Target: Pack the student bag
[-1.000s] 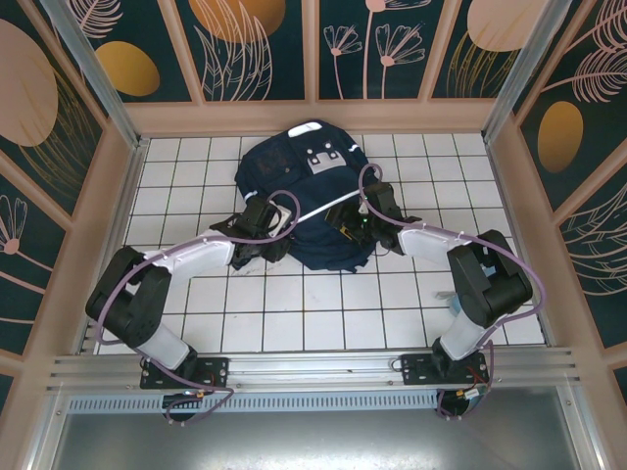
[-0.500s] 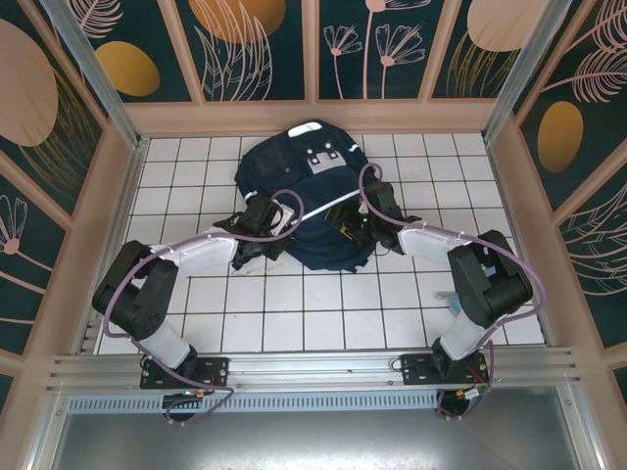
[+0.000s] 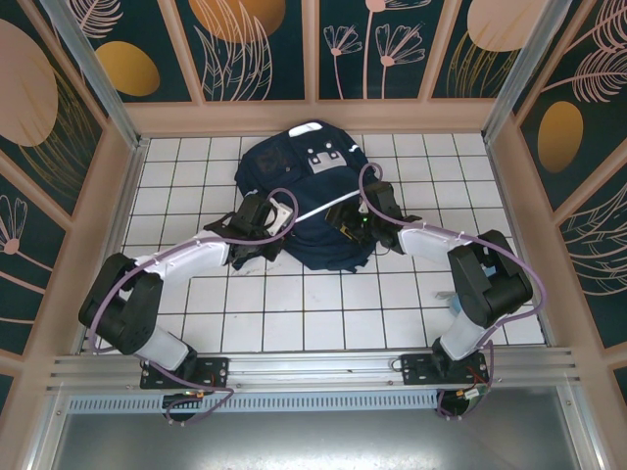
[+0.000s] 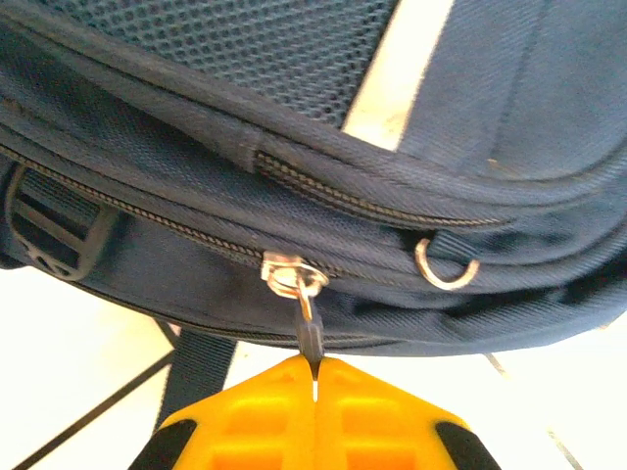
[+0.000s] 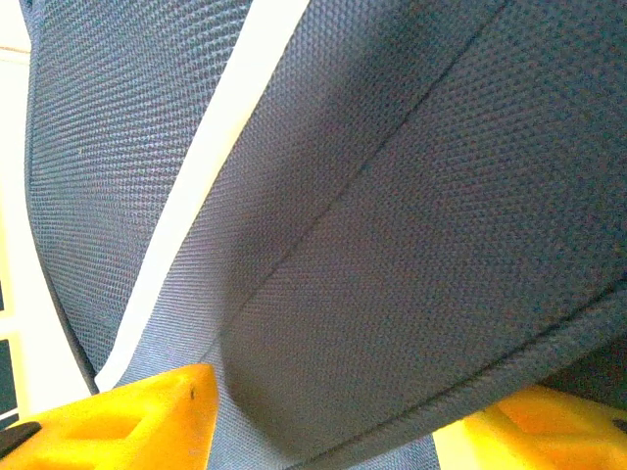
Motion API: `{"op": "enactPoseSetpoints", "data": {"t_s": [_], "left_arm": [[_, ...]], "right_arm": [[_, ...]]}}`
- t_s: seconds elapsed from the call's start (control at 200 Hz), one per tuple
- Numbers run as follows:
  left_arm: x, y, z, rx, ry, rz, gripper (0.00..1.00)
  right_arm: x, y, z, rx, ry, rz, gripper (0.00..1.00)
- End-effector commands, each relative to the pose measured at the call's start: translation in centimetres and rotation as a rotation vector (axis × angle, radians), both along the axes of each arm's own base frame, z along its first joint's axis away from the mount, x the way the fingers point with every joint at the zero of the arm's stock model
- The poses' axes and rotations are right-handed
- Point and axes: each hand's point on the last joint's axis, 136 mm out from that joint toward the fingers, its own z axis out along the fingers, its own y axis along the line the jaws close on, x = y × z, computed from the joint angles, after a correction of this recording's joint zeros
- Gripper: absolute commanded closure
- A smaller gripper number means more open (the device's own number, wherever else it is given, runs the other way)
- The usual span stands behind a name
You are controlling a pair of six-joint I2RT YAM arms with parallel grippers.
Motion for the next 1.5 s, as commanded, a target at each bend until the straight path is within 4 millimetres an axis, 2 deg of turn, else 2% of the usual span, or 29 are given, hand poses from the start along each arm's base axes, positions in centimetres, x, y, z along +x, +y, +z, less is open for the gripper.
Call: {"op": "enactPoseSetpoints", "data": {"t_s": [0.0,0.275,0.405,0.47,0.536,0.571,0.691,0.736,0.846,0.891,0.911,1.061,1.136,1.221,1.371,1.391,1.496], "left_arm": [[-1.2,-1.6,1.8,-0.121,0.027,-0.051,1.0],[-2.5,-3.0,2.1,-0.221,0.079,-0.089,1.0],[-1.2,-1.2,1.9,-0.15,0.023,0.018,0.97],[0.0,0.4,1.8,-0.089,-0.02,0.102,0.8],[1.1,1.9,2.0,-0.06,-0.053,0.18,0.72],[1.7,2.4,2.2,-0.055,-0.065,0.203,0.64],[3.3,2.5,3.2,-0.087,-0.094,0.205,0.49],[3.8,2.4,3.0,-0.089,-0.085,0.193,0.47],[4.6,1.8,2.4,-0.08,-0.048,0.13,0.43],[4.4,1.5,1.4,-0.074,-0.018,0.099,0.42],[5.0,0.9,2.2,-0.09,-0.029,0.077,0.43],[5.7,0.5,1.7,-0.061,-0.019,-0.002,0.45],[5.2,0.1,1.5,-0.051,0.001,-0.081,0.45],[5.0,-0.1,1.6,-0.047,-0.007,-0.144,0.4],[5.6,0.4,2.0,-0.054,0.009,-0.161,0.36],[5.6,0.4,0.9,-0.045,0.035,-0.163,0.36],[5.2,0.0,0.2,-0.05,0.059,-0.21,0.34]], "right_arm": [[2.1,0.5,2.3,-0.005,-0.097,-0.005,0.41],[4.9,1.0,3.9,-0.021,-0.159,-0.02,0.42],[5.4,0.9,3.9,-0.025,-0.159,-0.025,0.42],[5.4,0.7,3.7,-0.03,-0.154,-0.031,0.42],[5.5,0.4,3.4,-0.035,-0.147,-0.037,0.42],[5.5,0.3,3.4,-0.034,-0.145,-0.039,0.42],[5.7,-0.1,3.1,-0.035,-0.137,-0.048,0.43],[5.8,-0.3,3.0,-0.032,-0.134,-0.053,0.42],[5.9,-0.3,3.0,-0.028,-0.133,-0.052,0.42],[5.9,-0.3,3.1,-0.026,-0.134,-0.052,0.42],[6.0,-0.3,3.2,-0.024,-0.135,-0.052,0.42],[6.2,-0.3,3.2,-0.018,-0.132,-0.05,0.43],[6.2,-0.4,3.2,-0.018,-0.132,-0.048,0.43],[6.3,-0.4,3.1,-0.018,-0.129,-0.047,0.43],[6.4,-0.5,3.1,-0.017,-0.127,-0.05,0.43],[6.4,-0.5,3.1,-0.017,-0.126,-0.049,0.43],[6.4,-0.5,3.0,-0.017,-0.121,-0.048,0.43]]}}
